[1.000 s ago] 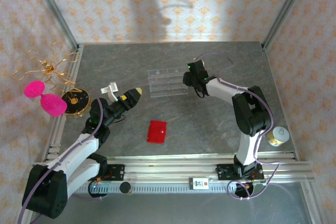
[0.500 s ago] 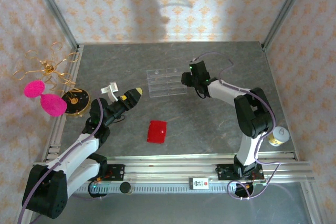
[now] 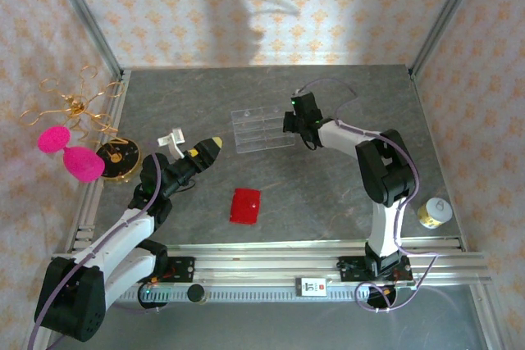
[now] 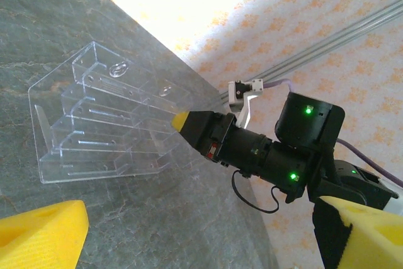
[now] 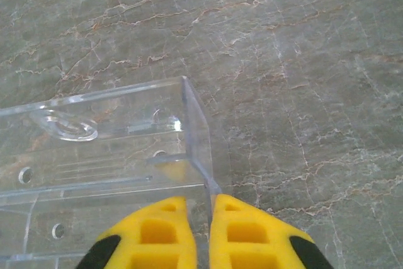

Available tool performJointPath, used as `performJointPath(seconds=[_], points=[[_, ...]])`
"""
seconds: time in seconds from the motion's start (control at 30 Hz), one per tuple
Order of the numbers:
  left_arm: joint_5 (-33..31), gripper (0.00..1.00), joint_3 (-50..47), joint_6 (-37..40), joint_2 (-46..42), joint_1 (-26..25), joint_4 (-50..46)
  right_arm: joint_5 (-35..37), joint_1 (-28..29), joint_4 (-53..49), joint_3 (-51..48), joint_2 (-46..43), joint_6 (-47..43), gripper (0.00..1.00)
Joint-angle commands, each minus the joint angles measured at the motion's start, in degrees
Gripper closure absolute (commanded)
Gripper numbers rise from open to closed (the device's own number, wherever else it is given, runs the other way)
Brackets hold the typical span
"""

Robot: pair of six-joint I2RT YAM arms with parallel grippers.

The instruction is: Take the credit cards out of the card holder

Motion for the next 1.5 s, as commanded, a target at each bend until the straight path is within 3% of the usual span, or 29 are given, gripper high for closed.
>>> performJointPath(seconds=[0.0, 0.27, 0.5, 0.87, 1.0, 1.13, 1.23, 1.33, 1.47], points=[[0.39, 0.09, 0.22, 0.52, -0.02, -0.22, 2.09, 2.64, 0.25, -1.94, -1.32, -1.91, -0.48, 1.0], [0.82, 0.08, 0.21, 0.26, 1.48, -0.17, 4.17, 14.18, 5.87, -6.52, -7.3, -10.04, 3.99, 1.0], [1.25, 0.08, 0.22, 0.07, 2.16, -0.2, 5.08, 18.49, 8.51, -9.61, -12.25, -15.72, 12.37, 1.0], [1.46, 0.08, -1.02, 0.16, 0.33, -0.17, 3.68, 18.16, 10.16, -8.91, -15.09, -15.88, 18.72, 1.0], [1.06, 0.08, -1.39, 0.68, -1.17, -0.18, 2.43, 18.6, 10.18, -7.66, -15.26, -16.19, 16.59, 0.87], [1.67, 0.08, -1.58, 0.73, -2.21, -0.3, 1.1, 18.23, 10.19, -6.96, -15.25, -17.02, 15.33, 0.61], [1.44, 0.09, -1.22, 1.85, -3.76, -0.98, -3.01, 18.15, 10.58, -6.11, -16.86, -20.78, 15.18, 0.53], [-1.11, 0.11, -1.08, 3.31, -5.84, -4.07, -10.05, 11.89, 11.61, -4.24, -19.95, -25.79, 14.31, 0.51], [-6.25, 0.15, -2.55, 4.12, -7.63, -11.11, -18.51, -10.74, 12.61, -1.41, -23.92, -26.55, 14.91, 0.51]])
